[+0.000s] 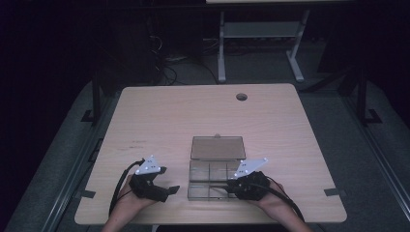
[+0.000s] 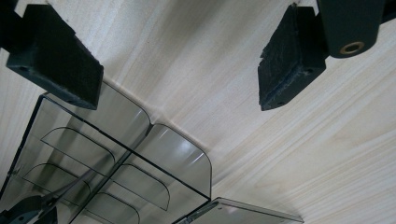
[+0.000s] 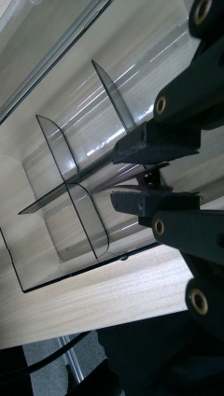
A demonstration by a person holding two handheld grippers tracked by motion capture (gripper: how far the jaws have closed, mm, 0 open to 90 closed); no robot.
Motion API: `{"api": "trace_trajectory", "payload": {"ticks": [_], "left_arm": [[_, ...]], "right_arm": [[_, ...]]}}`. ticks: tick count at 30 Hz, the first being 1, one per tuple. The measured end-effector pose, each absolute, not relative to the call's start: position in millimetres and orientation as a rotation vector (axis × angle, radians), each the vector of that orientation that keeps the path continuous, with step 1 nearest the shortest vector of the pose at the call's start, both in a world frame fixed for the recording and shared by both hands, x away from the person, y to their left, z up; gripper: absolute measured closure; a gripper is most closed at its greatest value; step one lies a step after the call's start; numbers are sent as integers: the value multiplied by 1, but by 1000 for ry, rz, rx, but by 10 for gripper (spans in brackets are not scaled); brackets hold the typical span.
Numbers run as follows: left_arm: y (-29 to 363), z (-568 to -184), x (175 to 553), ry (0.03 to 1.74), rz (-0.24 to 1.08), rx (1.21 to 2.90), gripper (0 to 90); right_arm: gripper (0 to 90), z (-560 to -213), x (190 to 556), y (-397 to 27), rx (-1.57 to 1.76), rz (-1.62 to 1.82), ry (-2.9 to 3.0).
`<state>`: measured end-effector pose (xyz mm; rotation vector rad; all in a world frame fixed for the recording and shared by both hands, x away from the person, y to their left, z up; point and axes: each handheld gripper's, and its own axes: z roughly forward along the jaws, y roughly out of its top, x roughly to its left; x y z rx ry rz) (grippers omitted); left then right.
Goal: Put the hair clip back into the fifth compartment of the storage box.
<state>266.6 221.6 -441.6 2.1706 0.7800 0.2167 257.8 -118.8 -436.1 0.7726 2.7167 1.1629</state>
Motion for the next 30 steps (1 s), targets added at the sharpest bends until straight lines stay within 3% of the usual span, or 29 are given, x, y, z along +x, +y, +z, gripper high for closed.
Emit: {"api": "trace_trajectory", "payload": {"ticks": [16, 30], "left_arm": [[222, -441, 267, 778, 221, 2167, 140], [222, -435, 267, 769, 228, 2160, 139]], "right_arm": [[650, -432, 260, -126, 795, 1210, 2692], [443, -425, 264, -139, 830, 1263, 2627]]}}
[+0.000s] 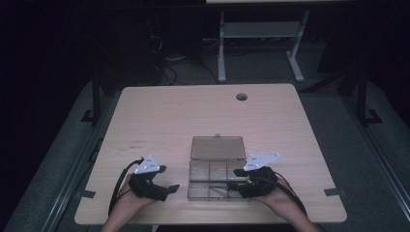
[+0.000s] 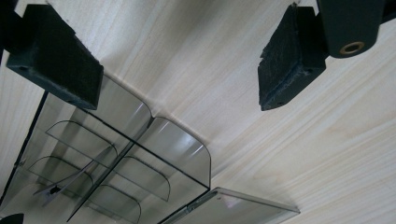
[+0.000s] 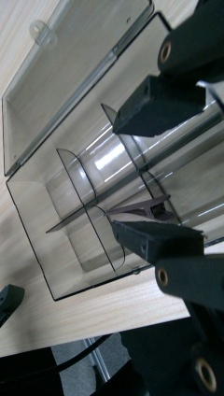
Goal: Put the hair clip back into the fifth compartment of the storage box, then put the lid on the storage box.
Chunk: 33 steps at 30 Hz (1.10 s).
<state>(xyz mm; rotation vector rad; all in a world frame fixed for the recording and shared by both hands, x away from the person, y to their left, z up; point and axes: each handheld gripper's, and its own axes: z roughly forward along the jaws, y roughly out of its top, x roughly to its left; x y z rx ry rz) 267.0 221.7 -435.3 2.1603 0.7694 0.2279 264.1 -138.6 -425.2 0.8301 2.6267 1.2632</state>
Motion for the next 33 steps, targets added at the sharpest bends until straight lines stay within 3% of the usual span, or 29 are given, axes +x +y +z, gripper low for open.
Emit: {"api": "trace_trajectory", "payload": {"ticks": [33], "left_arm": [[197, -400, 303, 751, 205, 2090, 141]], "right_arm": [[330, -407, 313, -175, 1030, 1313, 2499]]}}
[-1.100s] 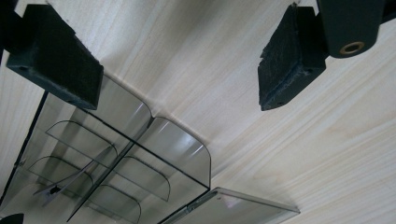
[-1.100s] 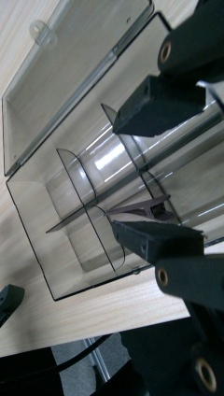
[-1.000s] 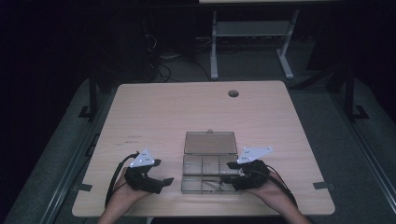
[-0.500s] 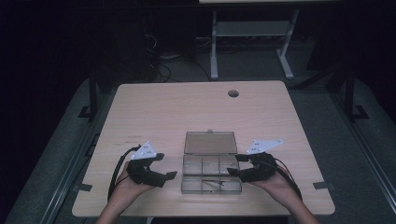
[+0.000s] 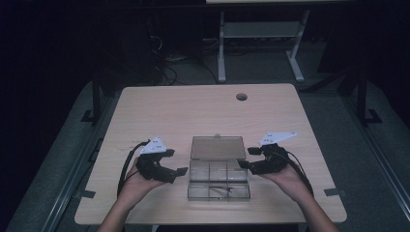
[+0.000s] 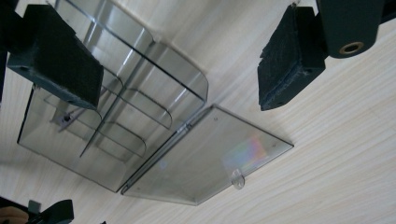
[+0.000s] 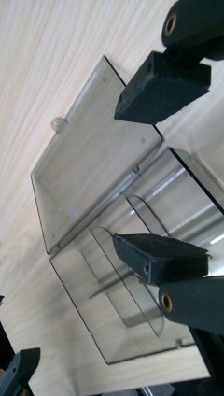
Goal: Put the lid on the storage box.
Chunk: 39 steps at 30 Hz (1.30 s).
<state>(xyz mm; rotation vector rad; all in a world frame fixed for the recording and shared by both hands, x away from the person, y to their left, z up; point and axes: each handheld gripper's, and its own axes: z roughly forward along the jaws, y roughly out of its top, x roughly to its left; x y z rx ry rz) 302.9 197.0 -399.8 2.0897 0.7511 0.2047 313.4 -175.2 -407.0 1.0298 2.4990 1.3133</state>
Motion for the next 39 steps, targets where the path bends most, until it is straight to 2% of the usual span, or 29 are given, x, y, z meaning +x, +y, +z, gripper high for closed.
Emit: {"api": "trace_trajectory", "payload": {"ticks": [14, 22, 29, 39], "left_arm": [[182, -403, 338, 788, 166, 2070, 141], [177, -412, 358, 830, 132, 2065, 141], [173, -422, 371, 872, 98, 2063, 140], [169, -443, 385, 909, 25, 2083, 141]], "right_arm": [[274, -409, 347, -174, 1163, 1328, 2475], [244, -422, 364, -178, 1252, 1329, 2463], [183, -434, 376, -179, 1346, 1319, 2495], [178, -449, 385, -179, 1390, 1296, 2522]]}}
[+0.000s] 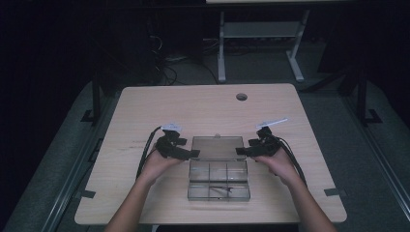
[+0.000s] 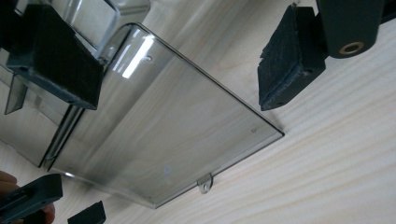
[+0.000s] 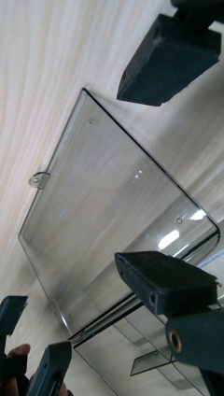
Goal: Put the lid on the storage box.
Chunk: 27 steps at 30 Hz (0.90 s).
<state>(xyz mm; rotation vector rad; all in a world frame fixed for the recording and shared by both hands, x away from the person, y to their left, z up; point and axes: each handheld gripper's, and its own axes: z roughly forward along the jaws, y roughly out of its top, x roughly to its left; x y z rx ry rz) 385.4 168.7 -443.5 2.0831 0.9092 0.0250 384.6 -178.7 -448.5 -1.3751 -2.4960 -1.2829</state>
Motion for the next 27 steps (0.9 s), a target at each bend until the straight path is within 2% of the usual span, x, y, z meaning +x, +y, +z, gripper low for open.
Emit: {"api": "trace_trajectory", "payload": {"ticks": [21, 27], "left_arm": [[173, -468, 402, 1017, -234, 2001, 142], [171, -471, 403, 997, -297, 1971, 153]], "right_arm": [[182, -465, 392, -172, -1368, -1196, -2378], [185, -468, 394, -171, -1365, -1194, -2328]]}}
